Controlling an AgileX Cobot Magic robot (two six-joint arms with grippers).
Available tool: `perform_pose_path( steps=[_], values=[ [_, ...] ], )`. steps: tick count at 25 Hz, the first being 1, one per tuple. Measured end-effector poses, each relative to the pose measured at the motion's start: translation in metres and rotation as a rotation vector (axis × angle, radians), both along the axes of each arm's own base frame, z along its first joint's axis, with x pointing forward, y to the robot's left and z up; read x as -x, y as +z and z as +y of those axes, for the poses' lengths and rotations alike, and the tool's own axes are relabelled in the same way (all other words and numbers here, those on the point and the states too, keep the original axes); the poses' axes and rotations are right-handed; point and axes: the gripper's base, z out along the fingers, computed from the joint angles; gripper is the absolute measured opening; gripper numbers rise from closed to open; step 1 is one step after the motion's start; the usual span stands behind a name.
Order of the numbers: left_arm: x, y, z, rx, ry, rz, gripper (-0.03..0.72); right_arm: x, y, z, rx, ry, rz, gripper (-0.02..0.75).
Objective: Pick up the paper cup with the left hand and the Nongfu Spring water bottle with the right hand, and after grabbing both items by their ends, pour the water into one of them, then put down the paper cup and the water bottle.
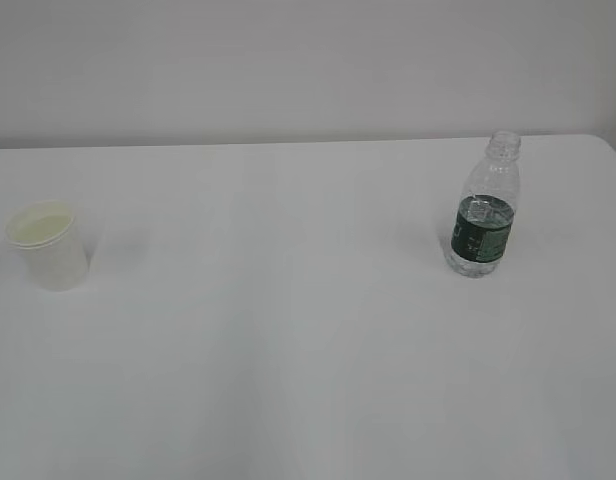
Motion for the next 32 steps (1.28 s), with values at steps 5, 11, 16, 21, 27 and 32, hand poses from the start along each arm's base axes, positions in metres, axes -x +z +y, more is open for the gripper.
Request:
perform_pose_path(
  steps=[5,11,16,21,27,32],
  values=[
    [0.000,0.000,0.000,0.004,-0.003,-0.002,0.444,0.002,0.000,-0.001,0.001,-0.002,-0.012,0.573],
    [-0.002,0.000,-0.001,0.011,-0.007,-0.013,0.442,0.002,0.000,-0.001,0.003,-0.003,-0.012,0.573],
    [-0.002,0.000,-0.001,0.013,-0.008,-0.019,0.442,0.002,0.000,-0.001,0.003,-0.004,-0.012,0.573],
    [-0.004,0.002,-0.001,0.016,-0.009,-0.044,0.442,0.002,0.000,-0.001,0.003,-0.004,-0.012,0.573],
    [-0.010,0.001,-0.001,0.020,-0.005,-0.090,0.442,0.002,0.000,-0.001,0.004,-0.004,-0.012,0.573],
    [-0.014,-0.001,-0.001,0.021,-0.004,-0.107,0.442,0.002,0.000,-0.001,0.004,-0.004,-0.012,0.573]
  ],
)
